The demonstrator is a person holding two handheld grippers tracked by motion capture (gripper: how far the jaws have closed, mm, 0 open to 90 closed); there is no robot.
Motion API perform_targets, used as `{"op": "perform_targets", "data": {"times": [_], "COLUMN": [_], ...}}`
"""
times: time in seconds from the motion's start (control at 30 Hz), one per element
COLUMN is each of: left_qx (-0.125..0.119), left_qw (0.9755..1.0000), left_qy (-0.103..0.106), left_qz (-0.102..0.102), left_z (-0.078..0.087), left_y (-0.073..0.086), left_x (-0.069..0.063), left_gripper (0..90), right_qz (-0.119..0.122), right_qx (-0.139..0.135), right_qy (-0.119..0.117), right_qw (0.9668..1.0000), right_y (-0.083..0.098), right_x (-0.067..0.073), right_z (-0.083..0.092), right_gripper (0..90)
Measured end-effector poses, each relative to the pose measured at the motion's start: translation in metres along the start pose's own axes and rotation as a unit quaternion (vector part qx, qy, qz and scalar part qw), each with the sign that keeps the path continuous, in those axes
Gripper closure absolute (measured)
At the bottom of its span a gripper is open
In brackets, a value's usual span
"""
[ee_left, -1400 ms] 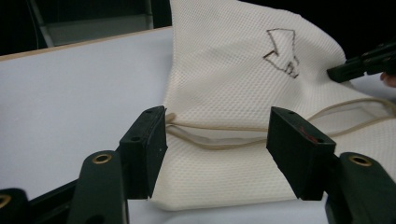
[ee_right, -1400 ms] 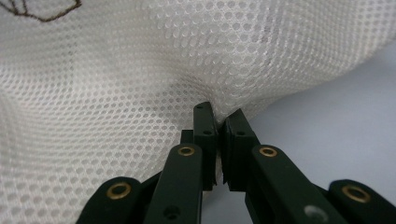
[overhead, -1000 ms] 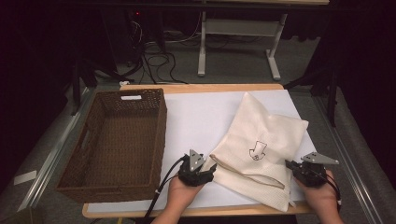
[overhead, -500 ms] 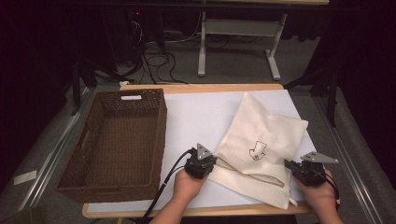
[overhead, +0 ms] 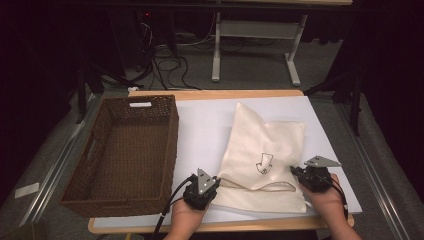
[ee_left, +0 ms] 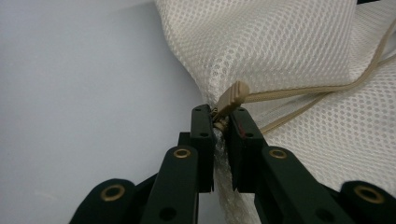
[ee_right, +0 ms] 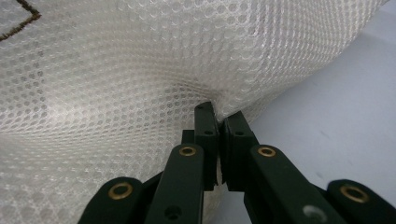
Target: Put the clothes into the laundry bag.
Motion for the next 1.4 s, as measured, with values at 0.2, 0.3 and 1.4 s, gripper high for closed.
{"op": "perform_targets", "data": {"times": [0.2, 0.3, 1.4], "left_qx": [-0.025, -0.030, -0.060], "left_qw": [0.9994, 0.9990, 0.9973], "left_qy": [-0.020, -0.031, -0.042], "left_qz": [-0.011, -0.006, 0.004], "left_z": [0.011, 0.018, 0.027], "left_y": [0.000, 0.002, 0.004], "left_x": [-0.002, -0.002, -0.011], "left_gripper": [82.0, 82.0, 37.1], "right_qz": [0.003, 0.017, 0.028], "right_qx": [-0.004, -0.009, -0.030], "right_qy": [-0.009, -0.012, -0.013], "right_qw": [1.0000, 0.9997, 0.9991], "right_y": [-0.011, -0.021, -0.019], "right_x": [0.001, 0.003, -0.001], "right_z": [-0.016, -0.026, -0.007], "right_gripper": [87.6, 87.6, 67.4]}}
Point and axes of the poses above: each handheld gripper's, and its own axes: z roughly backward along the jaws, y roughly out of its underside, x roughly to its left, the point moved 3 cm from there along -z, roughly forward along the jaws, and after that the axes turned 9 degrees about -x, right-handed, at the moved point
